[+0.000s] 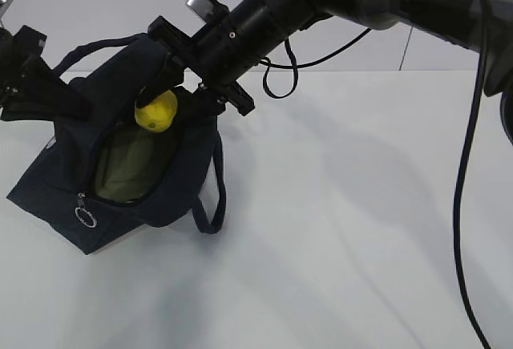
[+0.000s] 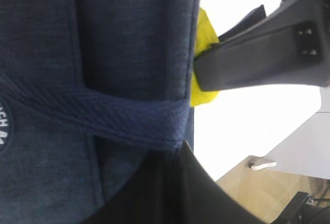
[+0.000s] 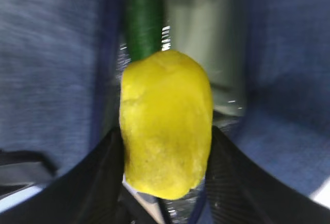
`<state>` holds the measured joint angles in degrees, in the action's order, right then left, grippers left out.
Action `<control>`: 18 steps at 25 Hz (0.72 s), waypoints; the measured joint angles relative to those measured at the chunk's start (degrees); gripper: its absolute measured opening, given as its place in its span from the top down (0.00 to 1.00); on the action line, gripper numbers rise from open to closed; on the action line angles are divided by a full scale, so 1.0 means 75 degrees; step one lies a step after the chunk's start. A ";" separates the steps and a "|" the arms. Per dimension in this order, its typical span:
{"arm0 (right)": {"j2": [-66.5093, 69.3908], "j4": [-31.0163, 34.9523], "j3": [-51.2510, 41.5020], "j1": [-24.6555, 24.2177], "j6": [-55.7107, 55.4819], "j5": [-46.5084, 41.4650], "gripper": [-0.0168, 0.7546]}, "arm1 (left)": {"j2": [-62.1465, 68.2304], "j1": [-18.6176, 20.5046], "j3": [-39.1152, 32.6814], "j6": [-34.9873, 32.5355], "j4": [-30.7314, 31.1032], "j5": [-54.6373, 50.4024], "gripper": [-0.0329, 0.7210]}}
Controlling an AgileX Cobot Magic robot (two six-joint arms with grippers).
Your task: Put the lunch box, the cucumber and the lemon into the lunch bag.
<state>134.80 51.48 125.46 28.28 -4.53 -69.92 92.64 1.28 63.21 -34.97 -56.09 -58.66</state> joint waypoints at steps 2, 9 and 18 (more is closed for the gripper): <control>0.0000 0.0082 0.0000 0.0000 0.0175 0.0000 0.51 | 0.0000 0.0000 0.0000 0.0000 -0.0053 -0.0014 0.97; 0.0082 0.0001 0.0000 0.0000 0.0677 0.0321 0.49 | 0.0000 0.0000 0.0000 0.0000 -0.0433 -0.0109 0.97; 0.0147 -0.0593 0.0058 0.0000 0.0825 0.0199 0.42 | 0.0000 0.0000 0.0000 0.0000 -0.0723 -0.0281 0.97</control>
<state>135.91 47.03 125.89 28.28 1.66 -68.43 92.64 1.28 63.21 -34.97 -61.52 -60.76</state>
